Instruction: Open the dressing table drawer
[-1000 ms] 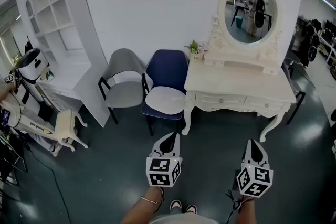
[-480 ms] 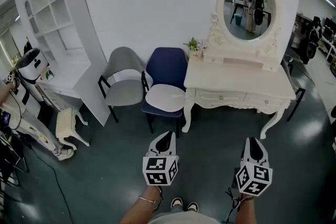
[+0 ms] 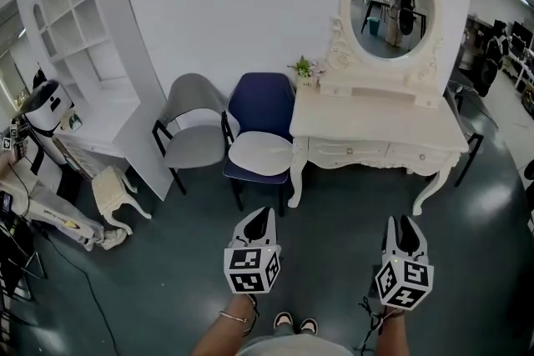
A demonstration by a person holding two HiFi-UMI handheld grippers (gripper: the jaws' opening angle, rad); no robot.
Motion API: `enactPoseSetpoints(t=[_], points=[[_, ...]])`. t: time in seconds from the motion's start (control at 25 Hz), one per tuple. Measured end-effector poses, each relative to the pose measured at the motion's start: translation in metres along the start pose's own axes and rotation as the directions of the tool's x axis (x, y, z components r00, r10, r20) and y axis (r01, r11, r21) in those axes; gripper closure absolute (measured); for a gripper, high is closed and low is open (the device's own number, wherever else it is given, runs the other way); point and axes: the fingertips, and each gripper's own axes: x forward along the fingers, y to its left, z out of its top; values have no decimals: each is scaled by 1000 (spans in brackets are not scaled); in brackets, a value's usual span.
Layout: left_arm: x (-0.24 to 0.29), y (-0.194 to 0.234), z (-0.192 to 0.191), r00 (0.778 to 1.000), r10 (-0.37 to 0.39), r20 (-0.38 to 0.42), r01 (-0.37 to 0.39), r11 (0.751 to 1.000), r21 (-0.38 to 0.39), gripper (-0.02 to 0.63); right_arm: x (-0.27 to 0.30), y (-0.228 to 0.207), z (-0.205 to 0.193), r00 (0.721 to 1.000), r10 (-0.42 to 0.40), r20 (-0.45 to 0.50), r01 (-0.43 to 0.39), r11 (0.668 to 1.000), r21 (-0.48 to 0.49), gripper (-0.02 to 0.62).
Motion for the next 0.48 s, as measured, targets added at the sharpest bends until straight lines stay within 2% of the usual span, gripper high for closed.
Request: enactPoseSetpoints(t=[0.16, 0.48], points=[[3, 9, 1, 1000, 3, 4, -3, 1000, -7, 584, 3, 3, 0, 1000, -8, 2, 8, 1000, 0, 451], [15, 28, 6, 1000, -6, 3, 6, 1000, -6, 584, 13, 11, 4, 999, -37, 8, 37, 999, 1, 451]])
